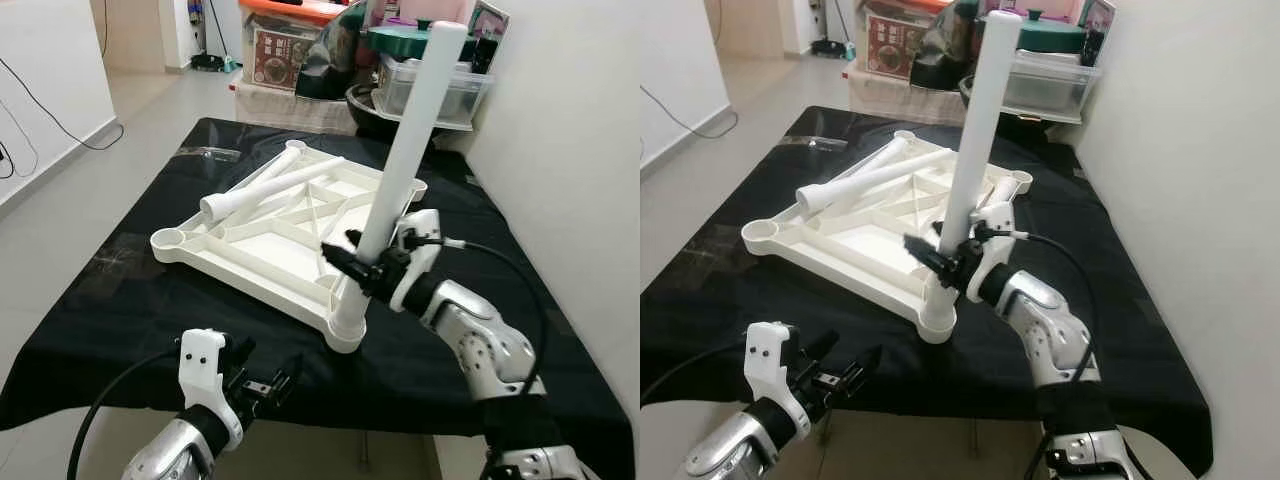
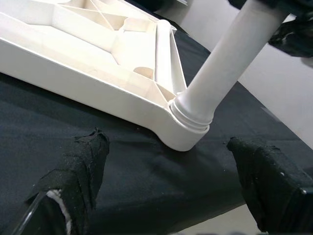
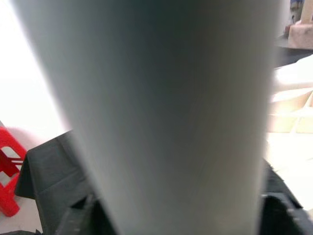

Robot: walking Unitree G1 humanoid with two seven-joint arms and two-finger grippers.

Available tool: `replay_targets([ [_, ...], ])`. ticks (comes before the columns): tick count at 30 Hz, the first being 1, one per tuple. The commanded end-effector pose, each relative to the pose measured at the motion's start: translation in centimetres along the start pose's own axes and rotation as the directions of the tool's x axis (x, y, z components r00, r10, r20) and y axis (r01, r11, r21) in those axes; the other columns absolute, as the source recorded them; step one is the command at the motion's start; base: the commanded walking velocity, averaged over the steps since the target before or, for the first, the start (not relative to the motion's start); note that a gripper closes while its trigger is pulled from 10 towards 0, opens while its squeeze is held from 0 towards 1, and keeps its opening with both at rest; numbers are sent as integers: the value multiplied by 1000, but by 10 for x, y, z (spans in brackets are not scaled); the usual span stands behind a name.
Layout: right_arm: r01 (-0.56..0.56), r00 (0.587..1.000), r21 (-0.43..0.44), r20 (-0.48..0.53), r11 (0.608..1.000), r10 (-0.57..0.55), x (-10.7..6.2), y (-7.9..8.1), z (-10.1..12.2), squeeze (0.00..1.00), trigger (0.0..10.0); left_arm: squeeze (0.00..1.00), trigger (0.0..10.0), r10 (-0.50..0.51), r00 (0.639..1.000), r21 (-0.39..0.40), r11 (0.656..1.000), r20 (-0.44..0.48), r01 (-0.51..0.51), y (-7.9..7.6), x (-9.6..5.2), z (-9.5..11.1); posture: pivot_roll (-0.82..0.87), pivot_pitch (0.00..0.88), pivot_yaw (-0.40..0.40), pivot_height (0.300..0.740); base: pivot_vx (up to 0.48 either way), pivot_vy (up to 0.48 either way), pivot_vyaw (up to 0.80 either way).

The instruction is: Building children table

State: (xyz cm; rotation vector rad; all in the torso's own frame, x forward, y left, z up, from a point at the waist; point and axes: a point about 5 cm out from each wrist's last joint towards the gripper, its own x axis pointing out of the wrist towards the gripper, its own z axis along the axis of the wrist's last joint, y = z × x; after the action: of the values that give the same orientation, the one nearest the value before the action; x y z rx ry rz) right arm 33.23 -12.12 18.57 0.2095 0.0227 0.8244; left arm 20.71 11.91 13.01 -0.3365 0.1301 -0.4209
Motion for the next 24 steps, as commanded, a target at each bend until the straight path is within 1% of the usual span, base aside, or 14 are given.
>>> replay_targets([
  [1, 9, 999, -16, -40, 1000, -9, 5, 1, -10, 0, 0, 0, 10000, -6, 1000, -4, 1000, -16, 6, 0, -1, -3, 146, 0, -159, 740, 0, 0, 0],
  [3, 256, 959, -36, -114, 966, -258, 8, -19, -25, 0, 0, 0, 10000, -6, 1000, -2, 1000, -15, 6, 0, 0, -2, 146, 0, -159, 740, 0, 0, 0],
  [4, 256, 959, -36, -114, 966, -258, 8, -19, -25, 0, 0, 0, 10000, -6, 1000, -2, 1000, -15, 6, 0, 0, -2, 146, 0, -159, 740, 0, 0, 0],
  [6, 570, 808, -24, -170, 822, -565, -2, -45, -39, 0, 0, 0, 10000, -1, 1000, -2, 1000, -15, 1, 0, -1, -3, 152, 0, -159, 740, 0, 0, 0],
  [8, 818, 557, -21, -215, 574, -802, -26, -65, -52, 0, 0, 0, 10000, 4, 1000, 1, 1000, -16, -4, 0, -1, -3, 152, 0, -161, 740, 0, 0, 0],
  [10, 818, 557, -21, -215, 574, -802, -26, -65, -52, 0, 0, 0, 10000, 4, 1000, 1, 1000, -16, -4, 0, -1, -3, 152, 0, -161, 740, 0, 0, 0],
  [11, 863, 489, -19, -224, 505, -843, -34, -62, -56, 0, 0, 0, 10000, 3, 1000, 3, 1000, -17, -3, 0, -1, -4, 152, 0, -160, 740, 0, 0, 0],
  [13, 838, 533, 2, -215, 545, -818, -29, -47, -56, 0, 0, 0, 10000, 1, 1000, 2, 1000, -21, -1, 0, 0, -5, 140, 0, -149, 740, 0, 0, 0],
  [14, 791, 603, -10, -154, 611, -783, -21, -36, -46, 0, 10000, 0, 10000, 1, 1000, 0, 1000, -23, -1, 0, 0, -5, 132, 0, -141, 740, 0, 0, 0],
  [16, 749, 658, -20, -101, 662, -747, -15, -28, -38, 0, 10000, 0, 10000, 1, 1000, -1, 1000, -24, -1, -1, 0, -6, 132, 0, -141, 740, 0, 0, 0],
  [17, 691, 720, -26, -62, 722, -691, -10, -19, -31, 0, 10000, 0, 10000, 0, 1000, -9, 1000, -23, -1, -1, 1, -6, 129, 0, -140, 740, 0, 0, 0],
  [18, 650, 759, -27, -30, 760, -650, -8, -15, -26, 188, 10000, 0, 10000, 1, 1000, -14, 1000, -21, -1, 0, 2, -6, 129, 0, -142, 740, 0, 0, 0],
  [19, 615, 788, -19, -8, 788, -615, -6, -14, -23, 1000, 10000, 0, 10000, 2, 1000, -17, 1000, -18, -2, 0, 3, -6, 131, 0, -144, 740, 0, 0, 0],
  [24, 517, 856, 6, 15, 856, -517, 4, -20, -10, 1000, 10000, 0, 10000, 8, 1000, -10, 1000, -12, -8, 0, 3, -5, 141, 0, -158, 740, 0, 0, 0],
])
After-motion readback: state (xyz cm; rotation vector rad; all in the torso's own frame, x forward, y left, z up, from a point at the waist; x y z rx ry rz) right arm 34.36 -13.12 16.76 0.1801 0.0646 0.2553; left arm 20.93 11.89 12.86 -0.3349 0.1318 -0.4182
